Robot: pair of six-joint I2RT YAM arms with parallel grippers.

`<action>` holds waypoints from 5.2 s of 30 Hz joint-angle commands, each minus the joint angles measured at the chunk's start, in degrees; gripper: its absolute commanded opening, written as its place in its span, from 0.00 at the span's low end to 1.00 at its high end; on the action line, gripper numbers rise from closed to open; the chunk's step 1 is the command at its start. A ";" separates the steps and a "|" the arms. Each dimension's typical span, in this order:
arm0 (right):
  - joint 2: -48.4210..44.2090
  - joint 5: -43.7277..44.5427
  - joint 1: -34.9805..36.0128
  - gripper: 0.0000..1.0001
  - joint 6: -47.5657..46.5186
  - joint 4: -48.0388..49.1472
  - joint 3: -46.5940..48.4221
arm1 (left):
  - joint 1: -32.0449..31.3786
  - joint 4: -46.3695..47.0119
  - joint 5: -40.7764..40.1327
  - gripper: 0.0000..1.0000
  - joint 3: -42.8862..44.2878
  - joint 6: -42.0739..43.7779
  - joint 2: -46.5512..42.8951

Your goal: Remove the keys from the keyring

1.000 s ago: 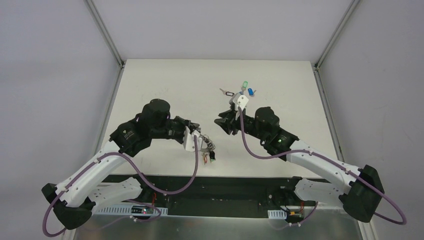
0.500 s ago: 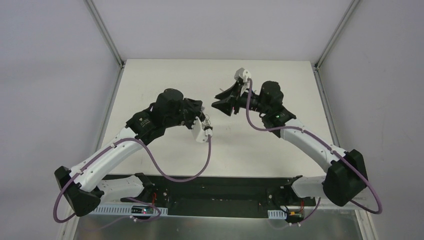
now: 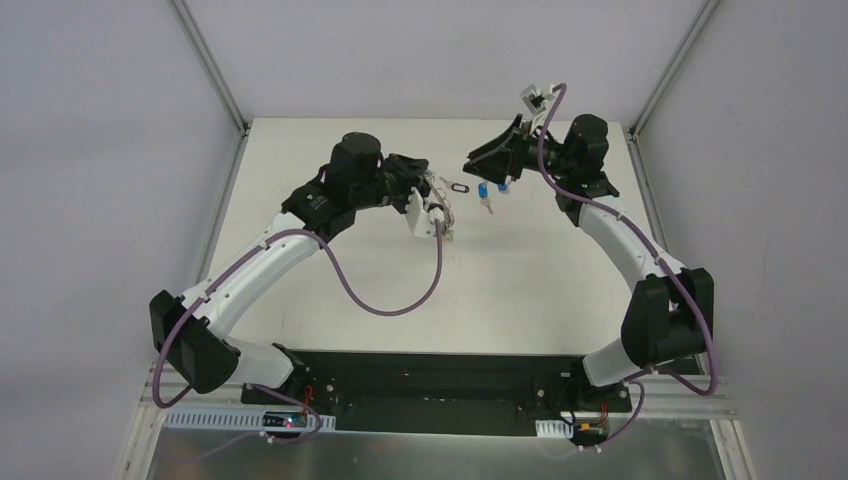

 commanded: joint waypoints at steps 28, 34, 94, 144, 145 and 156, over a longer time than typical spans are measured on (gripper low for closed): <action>16.80 -19.58 1.49 0.58 40.25 58.87 8.39 | 0.44 7.71 13.54 0.00 8.70 -0.91 3.99; 17.64 -19.69 2.89 0.57 40.42 58.87 9.29 | 0.43 7.83 13.24 0.00 9.47 -0.81 4.08; 11.72 -19.00 3.00 0.18 43.44 58.87 4.01 | 0.08 8.42 12.28 0.00 7.29 -2.13 0.75; -19.78 7.34 6.87 0.45 -19.51 10.60 -19.67 | -2.03 9.83 14.46 0.00 -4.73 -11.24 -10.54; -19.34 7.19 7.02 0.45 -20.88 9.89 -18.88 | -2.03 9.60 14.90 0.00 -4.53 -11.11 -10.43; -15.93 8.58 12.93 0.37 -26.70 9.01 -14.52 | -2.01 8.56 15.87 0.00 -3.13 -10.32 -9.44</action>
